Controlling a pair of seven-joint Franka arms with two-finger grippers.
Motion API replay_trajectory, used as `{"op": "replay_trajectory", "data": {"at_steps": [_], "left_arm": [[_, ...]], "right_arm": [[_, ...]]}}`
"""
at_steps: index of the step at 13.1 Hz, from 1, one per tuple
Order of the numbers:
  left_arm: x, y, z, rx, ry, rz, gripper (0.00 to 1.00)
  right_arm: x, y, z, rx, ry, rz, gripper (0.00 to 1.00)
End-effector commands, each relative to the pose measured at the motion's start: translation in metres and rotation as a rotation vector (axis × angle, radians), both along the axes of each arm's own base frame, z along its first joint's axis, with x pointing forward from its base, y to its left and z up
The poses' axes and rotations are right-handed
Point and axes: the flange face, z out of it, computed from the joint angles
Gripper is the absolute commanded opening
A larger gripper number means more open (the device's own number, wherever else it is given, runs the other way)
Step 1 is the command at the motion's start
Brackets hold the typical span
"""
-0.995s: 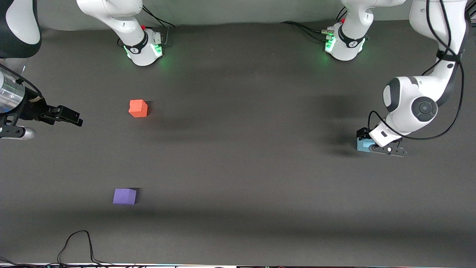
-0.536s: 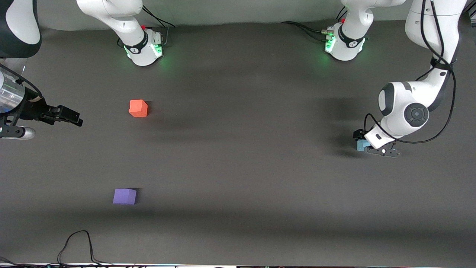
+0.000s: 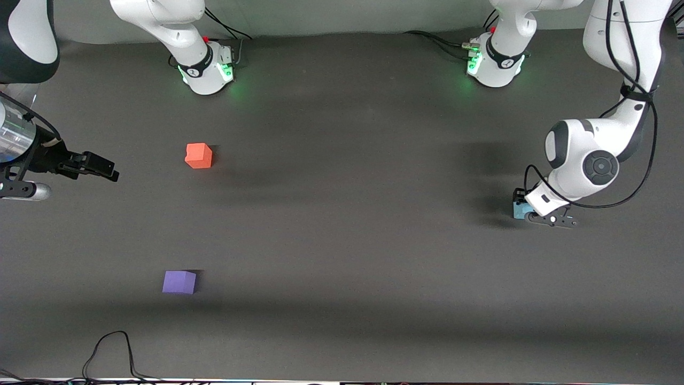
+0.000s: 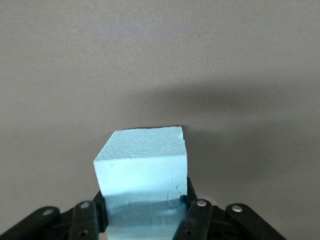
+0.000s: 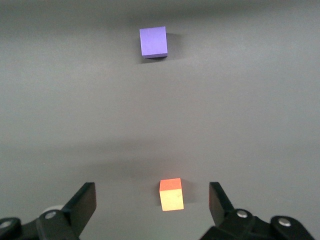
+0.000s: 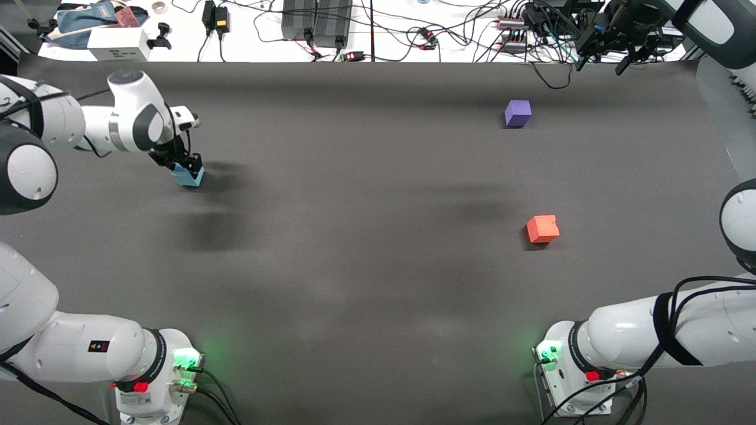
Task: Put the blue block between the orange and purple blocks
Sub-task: 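Close the left gripper on the blue cube and lift it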
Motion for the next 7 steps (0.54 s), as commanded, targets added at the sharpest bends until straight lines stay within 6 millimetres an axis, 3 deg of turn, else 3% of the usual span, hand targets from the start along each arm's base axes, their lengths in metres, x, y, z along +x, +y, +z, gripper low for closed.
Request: {"op": "replay_trajectory", "data": {"at_steps": [1, 3, 4, 5, 7], "left_arm": [[0.026, -0.001, 0.082, 0.009, 0.047, 0.025, 0.37], [0.036, -0.014, 0.13, 0.017, 0.056, 0.077, 0.37], [0.036, -0.037, 0.146, 0.025, 0.054, 0.109, 0.37], [0.033, -0.07, 0.158, 0.026, 0.044, 0.115, 0.37], [0.023, -0.16, 0.169, 0.029, 0.029, 0.143, 0.37]], "right_arm": [[-0.001, 0.0, 0.003, 0.005, -0.012, 0.008, 1.0], [-0.001, 0.0, 0.002, 0.005, -0.01, 0.008, 1.0], [-0.001, 0.0, 0.003, 0.005, -0.012, 0.01, 1.0], [-0.001, -0.002, 0.002, 0.005, -0.01, 0.007, 1.0], [-0.001, -0.002, 0.002, 0.005, -0.01, 0.008, 1.0]]}}
